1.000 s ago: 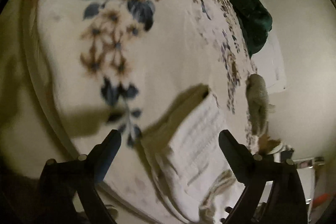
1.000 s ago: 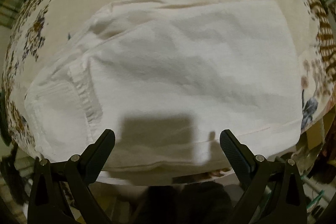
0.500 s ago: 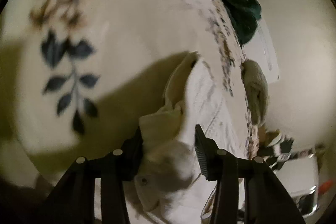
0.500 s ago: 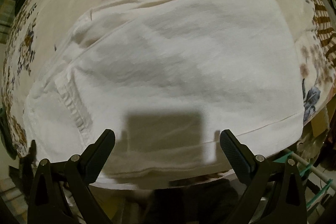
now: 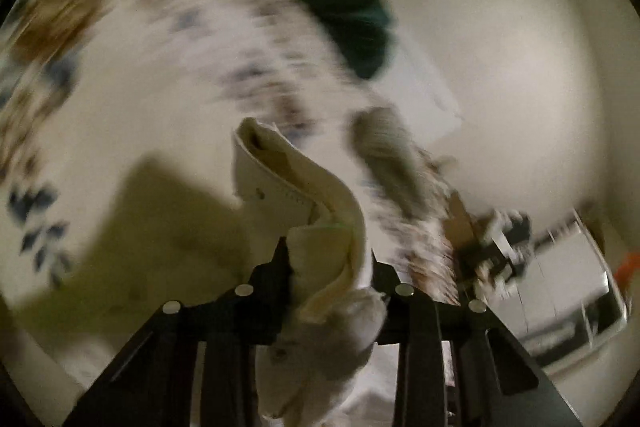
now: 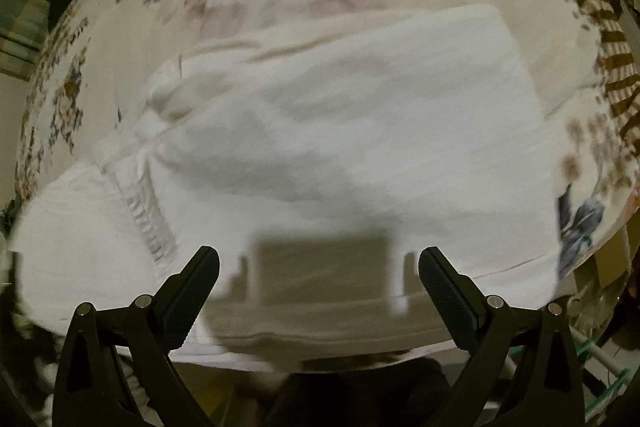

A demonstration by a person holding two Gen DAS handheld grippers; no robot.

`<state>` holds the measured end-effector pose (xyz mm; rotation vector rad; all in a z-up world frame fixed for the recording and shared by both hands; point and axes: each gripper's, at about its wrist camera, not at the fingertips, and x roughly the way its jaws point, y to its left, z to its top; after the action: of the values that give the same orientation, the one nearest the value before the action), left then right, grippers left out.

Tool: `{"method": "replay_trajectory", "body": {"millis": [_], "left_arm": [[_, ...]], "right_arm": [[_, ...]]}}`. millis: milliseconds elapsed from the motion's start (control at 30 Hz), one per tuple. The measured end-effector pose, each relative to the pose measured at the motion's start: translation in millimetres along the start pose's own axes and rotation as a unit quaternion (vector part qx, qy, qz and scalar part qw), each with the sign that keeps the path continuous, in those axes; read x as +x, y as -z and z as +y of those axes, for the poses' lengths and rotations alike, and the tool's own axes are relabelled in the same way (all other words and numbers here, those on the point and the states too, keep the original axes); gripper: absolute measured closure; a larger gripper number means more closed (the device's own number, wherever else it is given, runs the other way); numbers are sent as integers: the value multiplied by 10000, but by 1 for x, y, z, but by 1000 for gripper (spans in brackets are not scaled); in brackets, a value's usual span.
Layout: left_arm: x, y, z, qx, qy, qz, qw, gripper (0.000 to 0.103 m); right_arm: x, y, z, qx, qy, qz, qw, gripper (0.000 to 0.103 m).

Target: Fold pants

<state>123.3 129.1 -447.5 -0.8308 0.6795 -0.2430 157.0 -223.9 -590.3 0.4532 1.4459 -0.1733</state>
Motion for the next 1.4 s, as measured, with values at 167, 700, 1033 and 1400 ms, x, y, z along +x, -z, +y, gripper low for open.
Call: {"method": "replay_trajectory", "body": {"millis": [167,700,1033,1400], "left_arm": [[18,27,-128,1034,803,419,9905,95],[77,130,-107,1131,-2305,2123,9429,12],[54,93,-57,880,-3018,1697,9340,12],[96,101,-95,827,-2450,1965,9458,12]], "right_arm": [[-27,-1,-57,211,-122,-161,9996,1],[-27,-46,-68,-167,-2496,415,9673,1],[28,-82,-9,440,-2366,70,9706,82],[-128,-1,-171,969,-1504,-1510,9722,84]]}}
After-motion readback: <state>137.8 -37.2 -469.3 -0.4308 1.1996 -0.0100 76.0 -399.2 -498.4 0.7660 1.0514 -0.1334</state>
